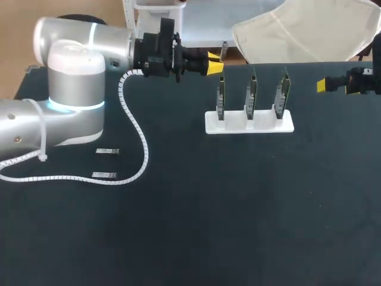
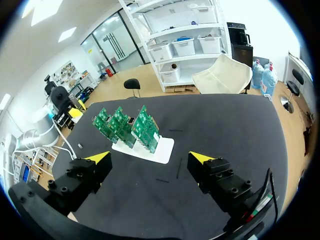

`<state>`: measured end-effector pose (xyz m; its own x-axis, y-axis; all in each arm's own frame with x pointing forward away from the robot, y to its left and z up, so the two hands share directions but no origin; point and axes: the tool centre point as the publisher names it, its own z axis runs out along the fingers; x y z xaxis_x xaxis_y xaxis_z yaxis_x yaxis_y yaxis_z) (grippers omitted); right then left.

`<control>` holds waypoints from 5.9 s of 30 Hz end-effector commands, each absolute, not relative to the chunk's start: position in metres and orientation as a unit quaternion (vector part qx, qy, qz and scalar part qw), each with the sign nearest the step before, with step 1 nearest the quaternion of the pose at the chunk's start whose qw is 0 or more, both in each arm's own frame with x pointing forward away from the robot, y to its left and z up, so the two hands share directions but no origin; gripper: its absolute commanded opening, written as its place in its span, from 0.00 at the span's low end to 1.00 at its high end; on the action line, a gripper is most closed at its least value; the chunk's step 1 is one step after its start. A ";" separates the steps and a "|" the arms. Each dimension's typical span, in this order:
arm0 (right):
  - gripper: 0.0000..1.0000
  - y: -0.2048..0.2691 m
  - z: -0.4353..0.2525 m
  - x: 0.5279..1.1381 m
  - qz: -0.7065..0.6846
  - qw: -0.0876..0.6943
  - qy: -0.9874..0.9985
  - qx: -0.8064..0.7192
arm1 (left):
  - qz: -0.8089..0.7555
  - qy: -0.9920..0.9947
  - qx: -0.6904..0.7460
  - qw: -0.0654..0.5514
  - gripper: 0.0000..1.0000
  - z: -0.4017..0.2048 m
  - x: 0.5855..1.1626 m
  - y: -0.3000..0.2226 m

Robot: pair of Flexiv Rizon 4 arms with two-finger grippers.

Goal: Pick up the optical module with the left hand, and insert it into the network port with the right hand.

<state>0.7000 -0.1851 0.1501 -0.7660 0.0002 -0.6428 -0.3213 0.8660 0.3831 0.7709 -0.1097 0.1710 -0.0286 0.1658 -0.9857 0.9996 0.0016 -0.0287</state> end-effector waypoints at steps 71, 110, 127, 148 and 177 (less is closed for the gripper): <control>1.00 -0.185 0.150 0.700 0.243 0.330 0.908 -0.088 | -0.484 0.535 0.534 0.441 0.00 0.157 0.770 -0.114; 1.00 -0.138 0.192 0.741 0.328 0.318 0.830 -0.321 | -0.484 0.535 0.534 0.441 0.00 0.157 0.770 -0.114; 1.00 -0.064 0.204 0.733 0.387 0.299 0.718 -0.495 | -0.484 0.535 0.534 0.441 0.00 0.157 0.770 -0.114; 1.00 -0.021 0.195 0.750 0.314 0.305 0.678 -0.590 | -0.484 0.535 0.534 0.441 0.00 0.157 0.770 -0.114; 1.00 0.017 0.199 0.777 0.356 0.299 0.661 -0.589 | -0.484 0.535 0.534 0.441 0.00 0.157 0.770 -0.114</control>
